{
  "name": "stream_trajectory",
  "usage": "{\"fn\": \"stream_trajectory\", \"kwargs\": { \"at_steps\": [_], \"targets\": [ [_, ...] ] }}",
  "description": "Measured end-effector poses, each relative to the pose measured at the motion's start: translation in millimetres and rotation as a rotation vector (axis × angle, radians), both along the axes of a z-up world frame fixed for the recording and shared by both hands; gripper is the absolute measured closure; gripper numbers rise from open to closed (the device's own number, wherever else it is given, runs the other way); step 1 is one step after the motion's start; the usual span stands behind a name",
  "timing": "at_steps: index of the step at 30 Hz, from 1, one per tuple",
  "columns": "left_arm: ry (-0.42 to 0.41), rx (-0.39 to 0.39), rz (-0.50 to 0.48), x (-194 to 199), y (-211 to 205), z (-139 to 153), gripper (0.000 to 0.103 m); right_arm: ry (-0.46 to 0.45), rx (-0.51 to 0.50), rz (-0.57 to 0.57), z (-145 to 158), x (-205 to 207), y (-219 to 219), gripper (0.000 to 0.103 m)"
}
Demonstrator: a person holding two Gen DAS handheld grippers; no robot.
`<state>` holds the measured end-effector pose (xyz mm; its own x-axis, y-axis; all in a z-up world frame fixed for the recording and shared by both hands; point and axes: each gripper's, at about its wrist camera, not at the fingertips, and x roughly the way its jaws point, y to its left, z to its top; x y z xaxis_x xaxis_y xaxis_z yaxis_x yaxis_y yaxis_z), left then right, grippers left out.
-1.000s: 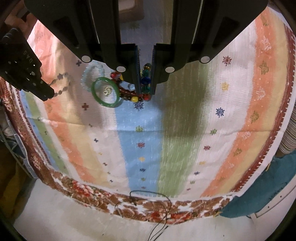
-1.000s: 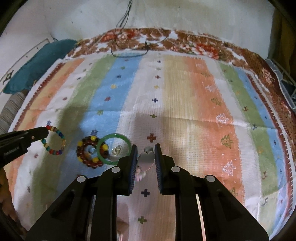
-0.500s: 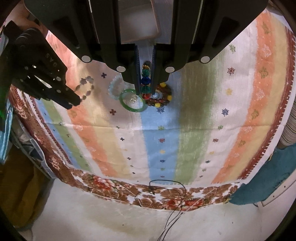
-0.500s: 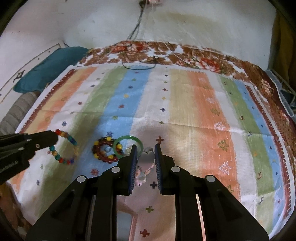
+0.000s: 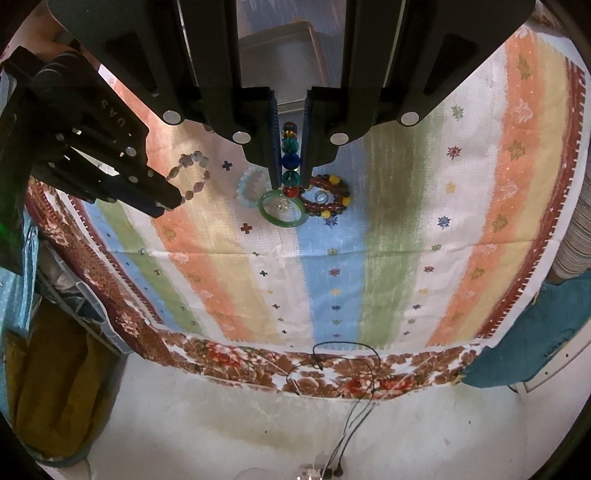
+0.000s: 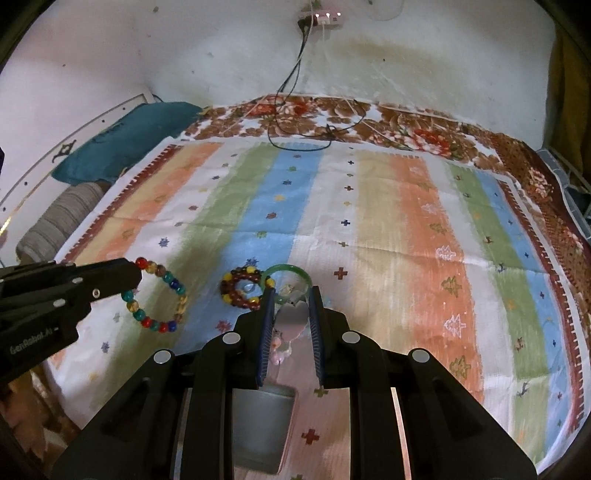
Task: Organize jewelry
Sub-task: 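Carry both held bracelets back over the silver tin box, then open both tools to drop the bracelets into the tin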
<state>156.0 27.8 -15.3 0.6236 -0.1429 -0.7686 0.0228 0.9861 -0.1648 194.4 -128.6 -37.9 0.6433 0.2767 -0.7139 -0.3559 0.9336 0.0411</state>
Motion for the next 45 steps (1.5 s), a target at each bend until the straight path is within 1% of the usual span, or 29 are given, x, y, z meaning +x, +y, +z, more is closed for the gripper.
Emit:
{"fn": "stream_trajectory", "kwargs": {
  "at_steps": [7, 12, 20, 26, 32, 33, 34, 35, 36, 37, 38, 40, 41, 42, 45],
  "targets": [
    [0.001, 0.043, -0.018, -17, -7, 0, 0.094, 0.001, 0.0, 0.025, -1, -20, 0, 0.083],
    [-0.008, 0.039, -0.025, -31, -9, 2, 0.094, 0.015, -0.006, 0.042, -7, -32, 1, 0.083],
    [-0.012, 0.041, -0.041, -49, -18, 0, 0.093, 0.024, 0.017, 0.061, -7, -47, -1, 0.083],
    [-0.009, 0.037, -0.04, -56, -20, -2, 0.093, 0.042, 0.028, 0.071, -10, -54, -1, 0.083],
    [-0.007, 0.053, -0.041, -59, -21, -4, 0.093, 0.067, 0.037, 0.086, -14, -55, 0, 0.083],
    [-0.001, 0.054, -0.041, -58, -21, -6, 0.093, 0.077, 0.039, 0.086, -15, -54, 1, 0.083],
    [0.001, 0.055, -0.037, -58, -21, -6, 0.093, 0.084, 0.041, 0.078, -16, -53, 0, 0.08],
    [0.002, 0.059, -0.027, -58, -20, -6, 0.089, 0.088, 0.043, 0.062, -17, -51, -2, 0.066],
    [0.003, 0.062, -0.014, -58, -18, -7, 0.085, 0.086, 0.047, 0.04, -16, -50, -5, 0.057],
    [0.003, 0.063, -0.007, -57, -17, -6, 0.082, 0.082, 0.056, 0.025, -15, -48, -8, 0.051],
    [0.003, 0.063, 0.006, -56, -14, -6, 0.079, 0.08, 0.06, 0.018, -15, -47, -10, 0.051],
    [0.002, 0.068, 0.029, -55, -10, -5, 0.076, 0.076, 0.061, 0.001, -14, -44, -14, 0.051],
    [0.002, 0.068, 0.039, -54, -7, -5, 0.071, 0.079, 0.06, -0.008, -15, -41, -16, 0.051],
    [0.004, 0.063, 0.048, -53, -5, -5, 0.067, 0.084, 0.061, -0.013, -16, -40, -18, 0.051],
    [0.016, 0.035, 0.074, -48, 3, -6, 0.06, 0.1, 0.069, -0.025, -18, -32, -20, 0.051]
  ]
}}
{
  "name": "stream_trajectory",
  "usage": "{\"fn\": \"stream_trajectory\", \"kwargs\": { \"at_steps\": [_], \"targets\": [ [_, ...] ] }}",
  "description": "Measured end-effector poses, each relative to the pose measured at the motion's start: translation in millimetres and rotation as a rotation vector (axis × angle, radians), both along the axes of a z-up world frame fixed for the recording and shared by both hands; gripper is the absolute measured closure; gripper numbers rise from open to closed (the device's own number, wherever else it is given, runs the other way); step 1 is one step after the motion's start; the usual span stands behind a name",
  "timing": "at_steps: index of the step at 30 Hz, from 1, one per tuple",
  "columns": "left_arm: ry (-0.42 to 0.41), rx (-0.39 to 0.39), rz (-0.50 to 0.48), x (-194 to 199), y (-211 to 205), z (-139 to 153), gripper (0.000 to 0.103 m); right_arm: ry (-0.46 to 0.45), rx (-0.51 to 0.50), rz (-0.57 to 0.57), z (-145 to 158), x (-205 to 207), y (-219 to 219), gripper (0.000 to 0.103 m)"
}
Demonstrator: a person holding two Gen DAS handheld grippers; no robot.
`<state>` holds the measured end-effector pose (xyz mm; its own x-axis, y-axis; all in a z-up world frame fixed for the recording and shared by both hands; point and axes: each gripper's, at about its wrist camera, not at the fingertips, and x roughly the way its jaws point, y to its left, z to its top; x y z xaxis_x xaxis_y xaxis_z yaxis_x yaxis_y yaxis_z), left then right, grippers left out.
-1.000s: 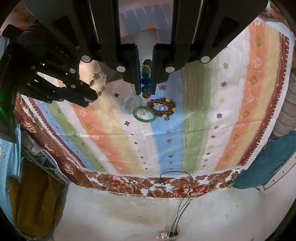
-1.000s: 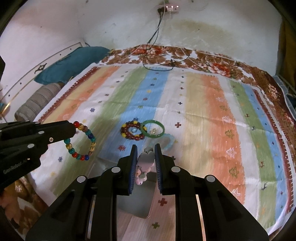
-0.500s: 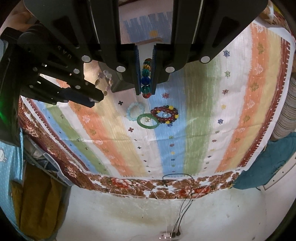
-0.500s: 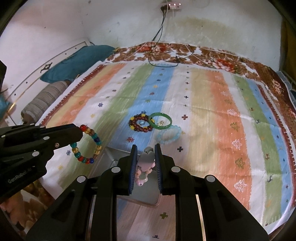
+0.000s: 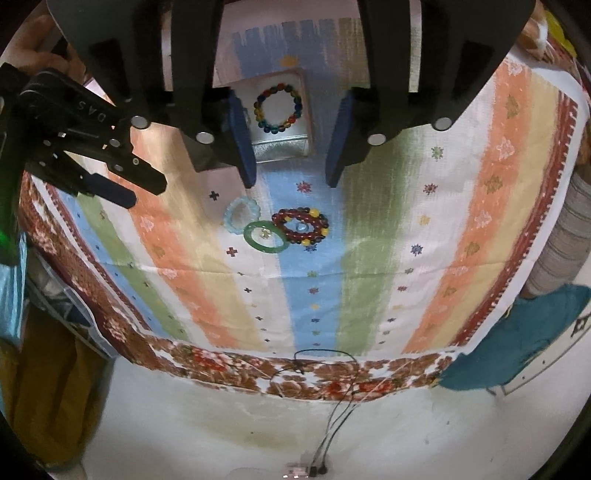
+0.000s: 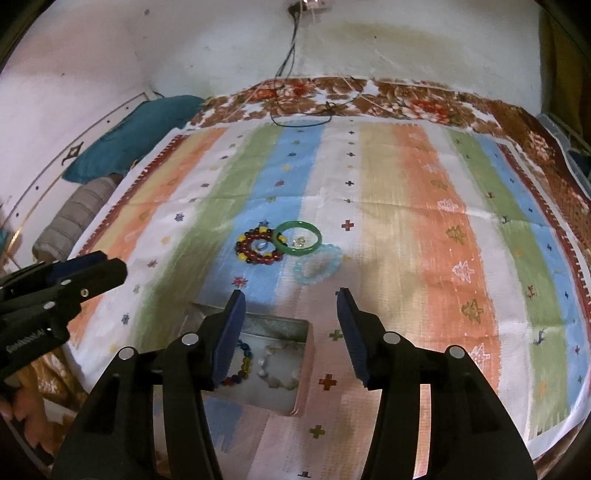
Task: Organize jewelry
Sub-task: 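Open both tools to drop the bracelets into the tin, then move both open tools back toward the remaining bracelets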
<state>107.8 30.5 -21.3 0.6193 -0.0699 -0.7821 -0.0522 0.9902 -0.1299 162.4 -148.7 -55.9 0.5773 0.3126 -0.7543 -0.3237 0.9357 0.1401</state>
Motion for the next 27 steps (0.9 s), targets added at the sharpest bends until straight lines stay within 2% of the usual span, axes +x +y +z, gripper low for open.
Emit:
{"fn": "stream_trajectory", "kwargs": {
  "at_steps": [6, 12, 15, 19, 27],
  "targets": [
    [0.041, -0.065, 0.047, 14, 13, -8, 0.051, 0.014, 0.017, -0.017, -1, 14, -1, 0.041],
    [0.067, -0.047, 0.065, 31, 15, -15, 0.044, 0.028, 0.036, -0.059, -5, 31, -2, 0.026],
    [0.076, -0.034, 0.057, 41, 14, -18, 0.042, 0.034, 0.026, -0.068, -7, 38, -1, 0.024],
    [0.114, -0.089, 0.048, 50, 19, -26, 0.042, 0.046, 0.026, -0.081, -9, 46, -3, 0.022],
    [0.153, -0.091, 0.068, 69, 24, -38, 0.041, 0.051, 0.002, -0.088, -14, 61, 2, 0.02]
  ]
}}
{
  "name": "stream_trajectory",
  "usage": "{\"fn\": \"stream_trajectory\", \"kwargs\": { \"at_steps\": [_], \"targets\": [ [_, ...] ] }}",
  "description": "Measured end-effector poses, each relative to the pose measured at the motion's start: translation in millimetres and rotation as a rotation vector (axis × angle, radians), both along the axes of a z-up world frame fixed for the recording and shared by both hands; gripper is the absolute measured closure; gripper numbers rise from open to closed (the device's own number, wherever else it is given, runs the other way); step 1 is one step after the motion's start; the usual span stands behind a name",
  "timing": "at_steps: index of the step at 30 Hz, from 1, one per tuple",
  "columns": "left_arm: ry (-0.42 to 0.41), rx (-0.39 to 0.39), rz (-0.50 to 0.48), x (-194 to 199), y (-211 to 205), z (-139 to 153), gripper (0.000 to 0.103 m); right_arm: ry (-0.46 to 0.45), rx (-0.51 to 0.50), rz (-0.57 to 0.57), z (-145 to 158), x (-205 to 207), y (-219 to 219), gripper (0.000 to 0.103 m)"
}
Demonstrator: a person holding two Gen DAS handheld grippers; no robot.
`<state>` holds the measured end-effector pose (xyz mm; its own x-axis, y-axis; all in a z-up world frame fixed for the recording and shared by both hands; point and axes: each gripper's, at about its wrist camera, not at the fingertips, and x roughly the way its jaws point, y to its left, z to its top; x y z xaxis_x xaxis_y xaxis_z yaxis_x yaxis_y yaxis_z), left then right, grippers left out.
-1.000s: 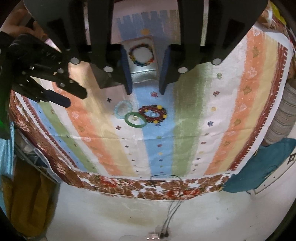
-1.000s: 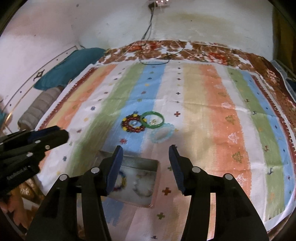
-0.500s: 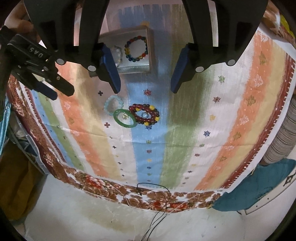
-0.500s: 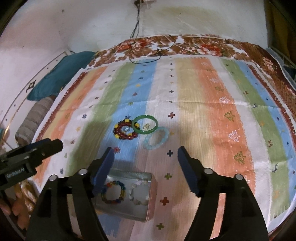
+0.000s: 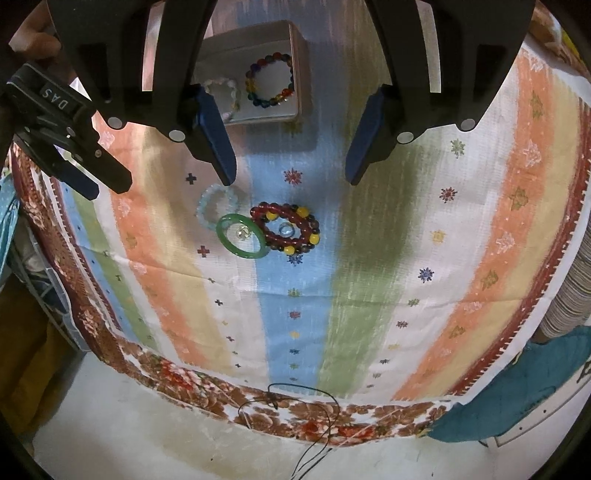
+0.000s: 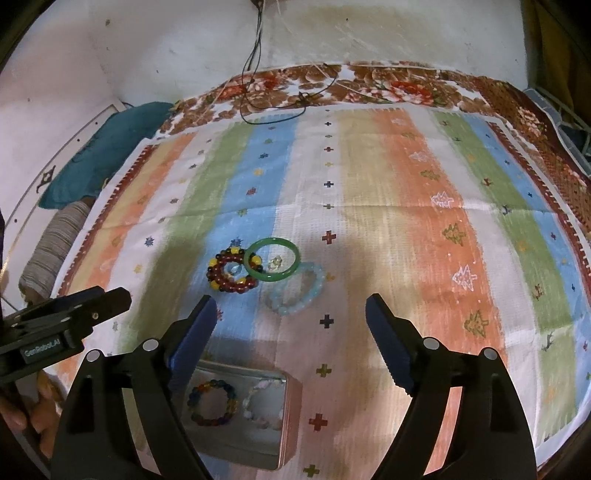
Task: Organize jewelry
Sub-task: 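Move both open tools back toward the remaining bracelets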
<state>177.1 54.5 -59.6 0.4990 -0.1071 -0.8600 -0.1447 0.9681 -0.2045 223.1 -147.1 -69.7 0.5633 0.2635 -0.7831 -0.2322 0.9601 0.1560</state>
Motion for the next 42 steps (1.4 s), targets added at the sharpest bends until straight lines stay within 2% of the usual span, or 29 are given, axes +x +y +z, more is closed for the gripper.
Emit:
{"fn": "stream_trajectory", "kwargs": {
  "at_steps": [22, 42],
  "targets": [
    [0.118, 0.066, 0.006, 53, 2, -49, 0.039, 0.084, -0.022, -0.021, -31, 51, 8, 0.02],
    [0.153, 0.067, -0.008, 80, 4, -73, 0.039, 0.119, -0.063, -0.028, -53, 77, 12, 0.02]
  ]
}}
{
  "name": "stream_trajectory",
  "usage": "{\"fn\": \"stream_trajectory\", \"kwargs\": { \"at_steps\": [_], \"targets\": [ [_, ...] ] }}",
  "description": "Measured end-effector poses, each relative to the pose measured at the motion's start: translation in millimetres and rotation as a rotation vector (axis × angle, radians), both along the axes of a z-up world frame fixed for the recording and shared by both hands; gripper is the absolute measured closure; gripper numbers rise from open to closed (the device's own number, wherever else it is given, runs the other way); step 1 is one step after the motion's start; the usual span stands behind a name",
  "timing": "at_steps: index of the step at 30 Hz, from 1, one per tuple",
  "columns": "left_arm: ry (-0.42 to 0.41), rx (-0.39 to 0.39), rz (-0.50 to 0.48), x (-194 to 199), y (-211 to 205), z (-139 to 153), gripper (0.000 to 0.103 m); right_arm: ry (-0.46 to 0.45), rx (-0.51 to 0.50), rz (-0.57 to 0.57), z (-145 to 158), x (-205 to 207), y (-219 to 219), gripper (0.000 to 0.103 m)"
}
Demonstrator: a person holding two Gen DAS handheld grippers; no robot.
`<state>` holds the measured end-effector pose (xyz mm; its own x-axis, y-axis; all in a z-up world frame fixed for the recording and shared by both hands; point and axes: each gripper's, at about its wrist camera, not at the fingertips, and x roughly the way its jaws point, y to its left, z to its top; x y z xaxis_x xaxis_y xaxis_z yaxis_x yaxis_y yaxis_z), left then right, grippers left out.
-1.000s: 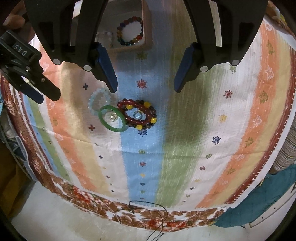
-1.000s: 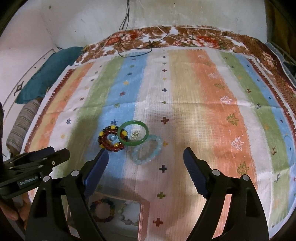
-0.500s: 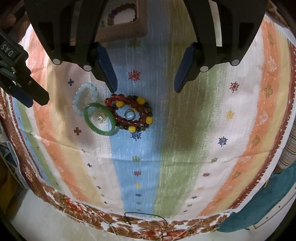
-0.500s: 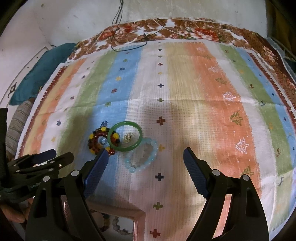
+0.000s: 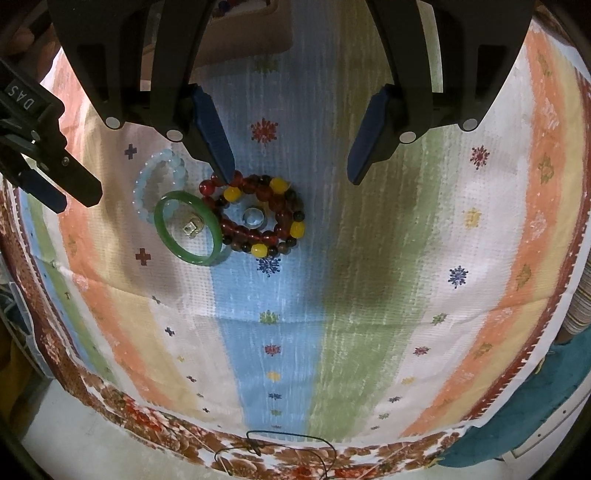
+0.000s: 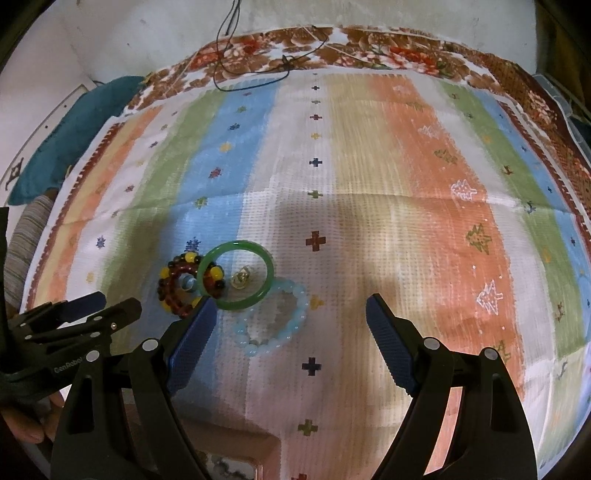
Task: Organize jewelry
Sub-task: 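Move both open tools back toward the remaining bracelets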
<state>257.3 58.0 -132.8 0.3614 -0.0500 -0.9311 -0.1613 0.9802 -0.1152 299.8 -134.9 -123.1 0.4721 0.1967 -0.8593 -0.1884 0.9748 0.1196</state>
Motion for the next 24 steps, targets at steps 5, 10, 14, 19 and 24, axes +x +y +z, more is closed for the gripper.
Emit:
{"fn": "stream_trajectory", "kwargs": {
  "at_steps": [5, 10, 14, 19, 24],
  "targets": [
    [0.018, 0.002, -0.013, 8, 1, -8, 0.039, 0.01, 0.0, -0.013, -5, 8, -3, 0.02],
    [0.036, -0.006, -0.028, 18, -1, -16, 0.039, 0.021, -0.01, -0.014, -12, 16, -1, 0.02],
    [0.045, -0.015, -0.034, 24, -3, -22, 0.04, 0.025, -0.025, -0.009, -17, 23, 2, 0.02],
    [0.061, -0.024, -0.036, 30, -3, -28, 0.04, 0.041, -0.036, -0.018, -26, 33, 2, 0.02],
    [0.071, -0.027, -0.042, 36, -2, -33, 0.048, 0.052, -0.041, -0.013, -33, 42, 6, 0.02]
  ]
}}
